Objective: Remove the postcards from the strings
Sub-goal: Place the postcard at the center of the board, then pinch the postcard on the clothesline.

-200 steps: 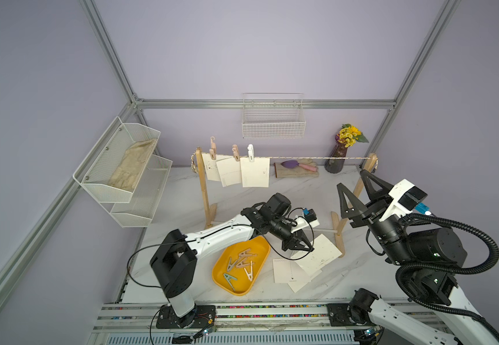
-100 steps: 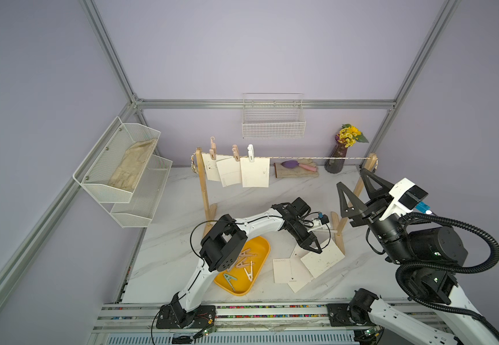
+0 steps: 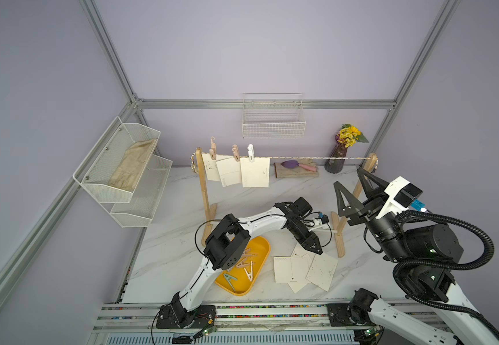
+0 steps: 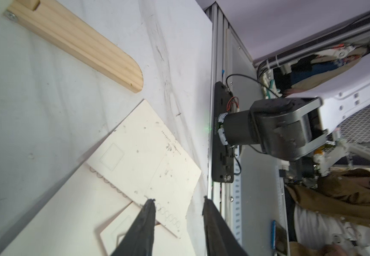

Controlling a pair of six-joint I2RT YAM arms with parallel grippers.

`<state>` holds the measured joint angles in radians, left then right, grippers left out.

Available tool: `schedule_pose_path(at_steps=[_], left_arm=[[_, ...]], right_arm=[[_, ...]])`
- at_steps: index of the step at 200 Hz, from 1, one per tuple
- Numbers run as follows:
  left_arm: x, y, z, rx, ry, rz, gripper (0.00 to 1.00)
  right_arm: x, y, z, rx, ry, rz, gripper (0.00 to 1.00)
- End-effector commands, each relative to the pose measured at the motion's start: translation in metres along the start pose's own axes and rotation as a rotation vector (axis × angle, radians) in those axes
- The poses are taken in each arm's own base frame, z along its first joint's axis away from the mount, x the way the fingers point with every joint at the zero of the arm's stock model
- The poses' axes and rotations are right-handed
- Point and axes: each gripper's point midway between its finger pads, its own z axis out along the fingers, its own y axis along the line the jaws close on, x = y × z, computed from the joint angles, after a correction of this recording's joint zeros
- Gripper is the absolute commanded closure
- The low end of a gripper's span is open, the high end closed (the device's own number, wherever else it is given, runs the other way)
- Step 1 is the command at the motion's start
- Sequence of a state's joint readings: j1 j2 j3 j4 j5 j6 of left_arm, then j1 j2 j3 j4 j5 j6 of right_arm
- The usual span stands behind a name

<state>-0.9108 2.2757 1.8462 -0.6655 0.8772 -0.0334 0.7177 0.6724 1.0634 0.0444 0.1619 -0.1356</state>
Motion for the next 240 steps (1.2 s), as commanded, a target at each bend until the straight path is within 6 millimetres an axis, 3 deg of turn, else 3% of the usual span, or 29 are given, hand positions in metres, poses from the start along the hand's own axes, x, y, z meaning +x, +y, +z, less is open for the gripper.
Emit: schedule_pose_path(at_steps=[1,46,80,105,114,152,175,198,214,221,240], left_arm=[[-0.037,-0.023,-0.036,-0.088,-0.095,0.149,0.57],[-0.070,-0.048,-0.102,-0.316,-0.263,0.354,0.52],[-0.077,-0.096,-0.176,-0.502,-0.466,0.572,0.38],[-0.065,-0.118,-0.247,-0.744,-0.674,0.622,0.18],[-0.054,-0.141,-0.282,-0.809,-0.777,0.666,0.12],[-0.002,-0.170,-0.366,-1.007,-0.981,0.657,0.10],[0.028,-0.169,-0.399,-1.132,-1.056,0.596,0.12],[0.048,-0.149,-0.426,-1.198,-1.094,0.482,0.14],[0.052,-0.132,-0.438,-1.150,-1.111,0.401,0.14],[0.051,-0.127,-0.441,-1.106,-1.126,0.375,0.14],[0.039,-0.117,-0.437,-0.951,-1.112,0.363,0.13]], right_arm=[[-0.009,-0.002,0.000,0.008,-0.017,0.011,0.23],[0.000,-0.003,0.005,0.020,0.021,0.033,0.17],[0.014,0.002,0.021,0.011,0.077,0.047,0.08],[0.026,0.014,0.041,-0.041,0.118,0.048,0.07],[0.026,0.021,0.047,-0.074,0.114,0.041,0.06],[0.026,0.050,0.077,-0.215,0.100,0.034,0.03],[0.040,0.075,0.103,-0.328,0.153,0.060,0.03],[0.061,0.094,0.133,-0.403,0.244,0.115,0.03],[0.069,0.099,0.153,-0.442,0.299,0.156,0.03],[0.082,0.100,0.164,-0.459,0.336,0.181,0.03],[0.087,0.099,0.178,-0.492,0.362,0.223,0.03]])
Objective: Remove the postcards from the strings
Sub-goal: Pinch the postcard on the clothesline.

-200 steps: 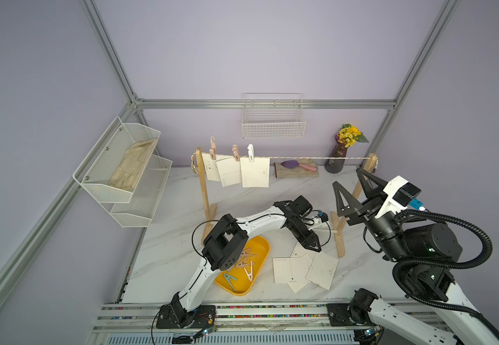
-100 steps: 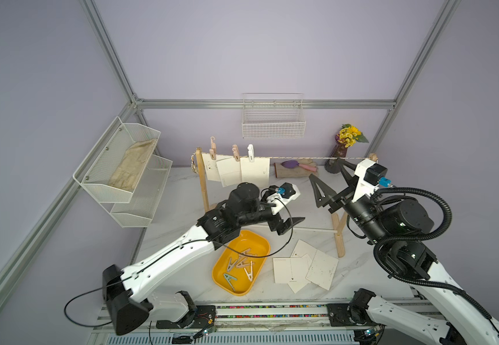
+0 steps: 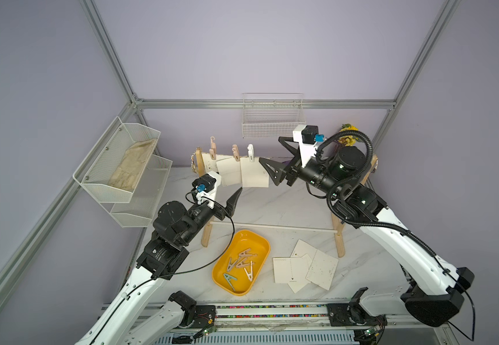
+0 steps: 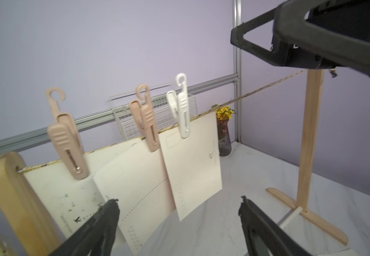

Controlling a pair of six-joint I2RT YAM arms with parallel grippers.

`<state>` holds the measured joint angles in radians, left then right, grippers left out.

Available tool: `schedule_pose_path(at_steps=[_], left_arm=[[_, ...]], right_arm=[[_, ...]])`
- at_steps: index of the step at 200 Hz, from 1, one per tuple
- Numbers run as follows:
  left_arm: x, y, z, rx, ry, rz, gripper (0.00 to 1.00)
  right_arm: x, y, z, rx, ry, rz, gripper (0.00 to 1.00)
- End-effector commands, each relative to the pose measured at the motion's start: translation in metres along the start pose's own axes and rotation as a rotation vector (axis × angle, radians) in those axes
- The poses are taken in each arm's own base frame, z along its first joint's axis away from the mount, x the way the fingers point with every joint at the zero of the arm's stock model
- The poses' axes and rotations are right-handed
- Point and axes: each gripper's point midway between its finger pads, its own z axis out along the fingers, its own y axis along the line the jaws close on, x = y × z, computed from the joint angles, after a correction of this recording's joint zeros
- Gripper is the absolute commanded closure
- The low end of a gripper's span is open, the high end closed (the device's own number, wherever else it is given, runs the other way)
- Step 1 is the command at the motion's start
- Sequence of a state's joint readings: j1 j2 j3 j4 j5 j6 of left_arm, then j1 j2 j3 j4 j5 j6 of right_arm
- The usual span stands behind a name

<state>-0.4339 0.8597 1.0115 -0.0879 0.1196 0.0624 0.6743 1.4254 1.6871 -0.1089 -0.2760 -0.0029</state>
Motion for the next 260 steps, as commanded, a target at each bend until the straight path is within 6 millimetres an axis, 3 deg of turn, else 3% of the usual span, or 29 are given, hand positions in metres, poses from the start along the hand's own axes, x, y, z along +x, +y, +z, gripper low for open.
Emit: schedule_pose_path(at_steps=[1,41,114,183,221,260], left_arm=[[0.012,-0.010,0.019,0.160,0.032,-0.148,0.13],[0.016,-0.032,0.040,0.338,0.031,-0.178,0.19],[0.015,-0.040,0.046,0.404,-0.024,-0.172,0.29],[0.022,-0.017,0.075,0.320,-0.020,-0.192,0.31],[0.023,0.000,0.073,0.208,-0.045,-0.177,0.31],[0.024,0.002,0.077,0.203,-0.043,-0.168,0.31]], right_arm=[[0.012,0.002,0.011,-0.098,0.079,0.095,0.03],[0.016,-0.020,0.014,-0.077,0.096,0.141,0.03],[0.024,-0.037,0.015,-0.075,0.107,0.153,0.03],[0.027,-0.028,0.020,-0.165,0.108,0.159,0.03],[0.028,-0.025,0.020,-0.180,0.110,0.149,0.03],[0.030,-0.025,0.021,-0.193,0.112,0.148,0.03]])
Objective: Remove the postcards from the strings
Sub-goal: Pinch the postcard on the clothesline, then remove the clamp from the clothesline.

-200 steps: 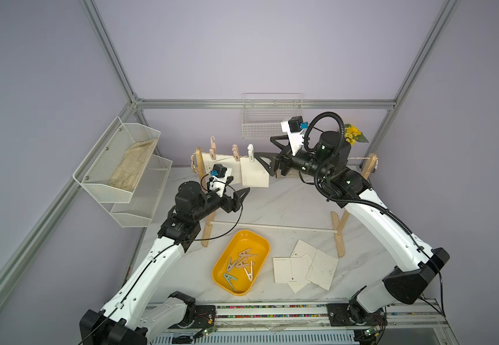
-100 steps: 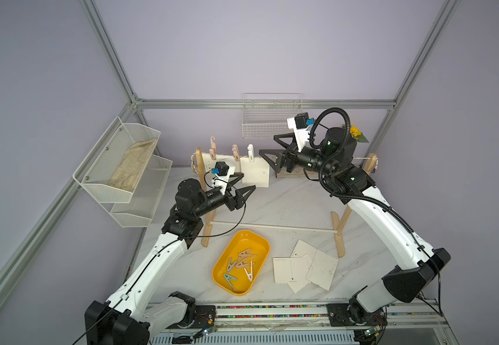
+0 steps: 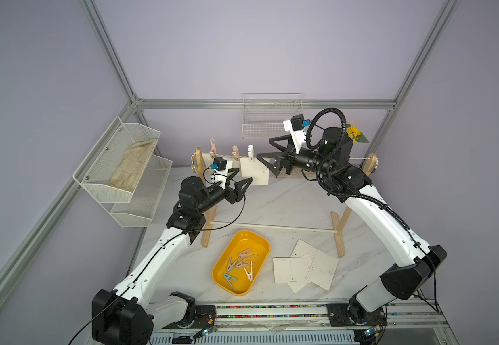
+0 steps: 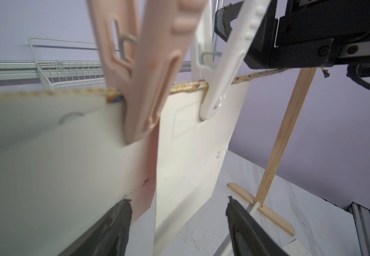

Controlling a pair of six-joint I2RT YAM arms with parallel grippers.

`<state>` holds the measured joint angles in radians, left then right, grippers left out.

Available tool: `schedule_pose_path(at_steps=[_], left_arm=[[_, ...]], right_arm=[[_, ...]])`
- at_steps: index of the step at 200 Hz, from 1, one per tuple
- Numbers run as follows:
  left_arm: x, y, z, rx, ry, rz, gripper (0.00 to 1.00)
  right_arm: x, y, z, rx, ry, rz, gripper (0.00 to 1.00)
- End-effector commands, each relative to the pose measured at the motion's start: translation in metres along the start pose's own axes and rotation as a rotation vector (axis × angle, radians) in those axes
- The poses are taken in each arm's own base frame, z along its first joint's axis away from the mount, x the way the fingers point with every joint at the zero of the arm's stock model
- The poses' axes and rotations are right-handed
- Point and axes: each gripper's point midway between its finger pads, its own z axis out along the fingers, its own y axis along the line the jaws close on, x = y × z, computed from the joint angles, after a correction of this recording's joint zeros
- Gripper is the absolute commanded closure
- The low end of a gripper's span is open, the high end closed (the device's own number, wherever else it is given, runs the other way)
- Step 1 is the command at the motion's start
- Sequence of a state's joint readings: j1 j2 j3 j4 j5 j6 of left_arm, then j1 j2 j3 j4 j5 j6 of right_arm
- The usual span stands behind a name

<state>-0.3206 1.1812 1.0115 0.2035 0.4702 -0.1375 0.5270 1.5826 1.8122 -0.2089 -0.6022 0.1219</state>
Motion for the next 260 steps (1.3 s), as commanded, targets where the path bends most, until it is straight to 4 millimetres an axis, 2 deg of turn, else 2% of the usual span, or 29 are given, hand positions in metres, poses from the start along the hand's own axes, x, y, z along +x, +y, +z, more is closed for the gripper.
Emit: schedule_pose_path(at_steps=[1,28,59,80,125,154,209,242,260], left_arm=[[-0.024,0.004,-0.003,-0.027,-0.072,0.044,0.31],[-0.027,0.001,0.002,0.006,-0.078,0.046,0.31],[-0.031,-0.021,0.005,0.144,-0.079,0.049,0.38],[-0.030,-0.030,0.003,0.195,-0.081,0.049,0.48],[-0.027,-0.029,0.001,0.186,-0.084,0.040,0.76],[-0.027,-0.028,-0.001,0.174,-0.091,0.036,0.90],[-0.024,-0.026,-0.001,0.167,-0.089,0.025,1.00],[-0.022,-0.026,-0.001,0.168,-0.087,0.020,1.00],[-0.023,-0.026,-0.001,0.170,-0.088,0.014,1.00]], right_arm=[[-0.009,0.004,-0.001,-0.029,-0.026,-0.026,0.03],[-0.008,0.009,-0.002,-0.057,-0.025,-0.030,0.03],[-0.008,0.010,-0.002,-0.065,-0.026,-0.033,0.03],[-0.008,0.009,-0.001,-0.064,-0.026,-0.033,0.03],[-0.004,0.010,0.002,-0.088,-0.020,-0.053,0.03],[0.003,0.012,0.009,-0.130,0.006,-0.069,0.03],[0.013,0.004,0.034,-0.199,0.064,-0.052,0.03],[0.017,0.003,0.044,-0.249,0.087,-0.051,0.03],[0.020,0.008,0.047,-0.297,0.105,-0.049,0.08]])
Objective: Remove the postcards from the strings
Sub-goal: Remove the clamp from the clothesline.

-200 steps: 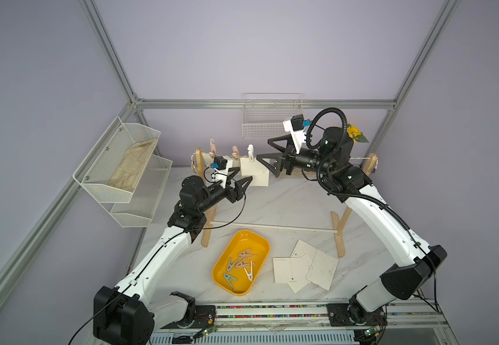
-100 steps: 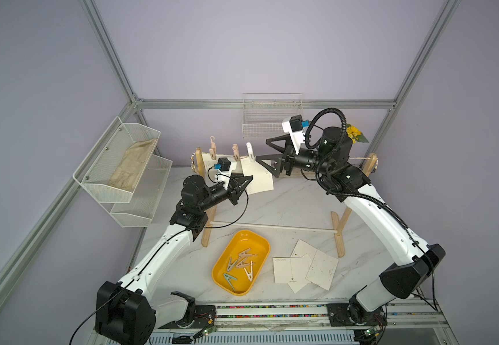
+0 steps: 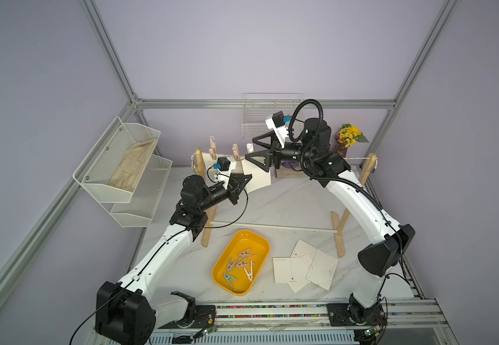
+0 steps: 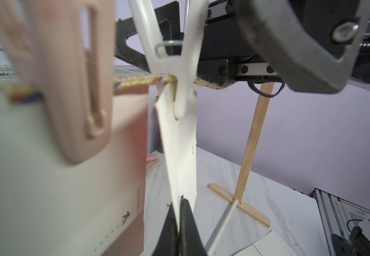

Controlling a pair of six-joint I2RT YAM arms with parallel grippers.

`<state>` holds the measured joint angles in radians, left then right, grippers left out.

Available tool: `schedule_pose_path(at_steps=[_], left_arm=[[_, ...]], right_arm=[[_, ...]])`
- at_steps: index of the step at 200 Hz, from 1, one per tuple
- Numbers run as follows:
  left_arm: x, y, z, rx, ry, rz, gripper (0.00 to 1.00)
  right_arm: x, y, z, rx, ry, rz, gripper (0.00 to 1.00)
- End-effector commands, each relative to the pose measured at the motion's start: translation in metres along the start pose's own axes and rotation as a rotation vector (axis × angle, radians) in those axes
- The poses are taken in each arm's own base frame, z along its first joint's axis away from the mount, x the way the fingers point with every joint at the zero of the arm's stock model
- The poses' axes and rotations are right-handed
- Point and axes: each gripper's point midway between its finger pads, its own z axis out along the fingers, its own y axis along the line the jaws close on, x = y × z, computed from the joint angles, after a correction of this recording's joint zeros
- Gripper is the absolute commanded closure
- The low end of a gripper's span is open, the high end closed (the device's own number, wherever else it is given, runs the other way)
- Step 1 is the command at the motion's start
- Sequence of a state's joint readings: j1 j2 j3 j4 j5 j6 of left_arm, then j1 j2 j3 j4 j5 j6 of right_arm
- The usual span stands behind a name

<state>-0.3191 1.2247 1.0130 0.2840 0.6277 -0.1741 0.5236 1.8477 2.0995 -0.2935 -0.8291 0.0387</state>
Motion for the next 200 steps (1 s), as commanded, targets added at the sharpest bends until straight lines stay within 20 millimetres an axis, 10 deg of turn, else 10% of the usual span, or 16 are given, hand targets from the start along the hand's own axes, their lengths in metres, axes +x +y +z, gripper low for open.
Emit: schedule_pose_path(at_steps=[1,86,200], left_arm=[[-0.024,-0.006,-0.007,0.012,-0.071,0.036,1.00],[-0.022,-0.002,-0.005,0.001,-0.056,0.009,1.00],[-0.018,-0.012,-0.011,0.034,-0.038,-0.051,1.00]], right_arm=[[0.002,0.012,0.000,-0.083,0.031,-0.006,0.09],[-0.010,0.028,-0.006,-0.141,-0.025,-0.051,0.51],[-0.037,0.033,-0.012,-0.130,-0.100,-0.092,0.73]])
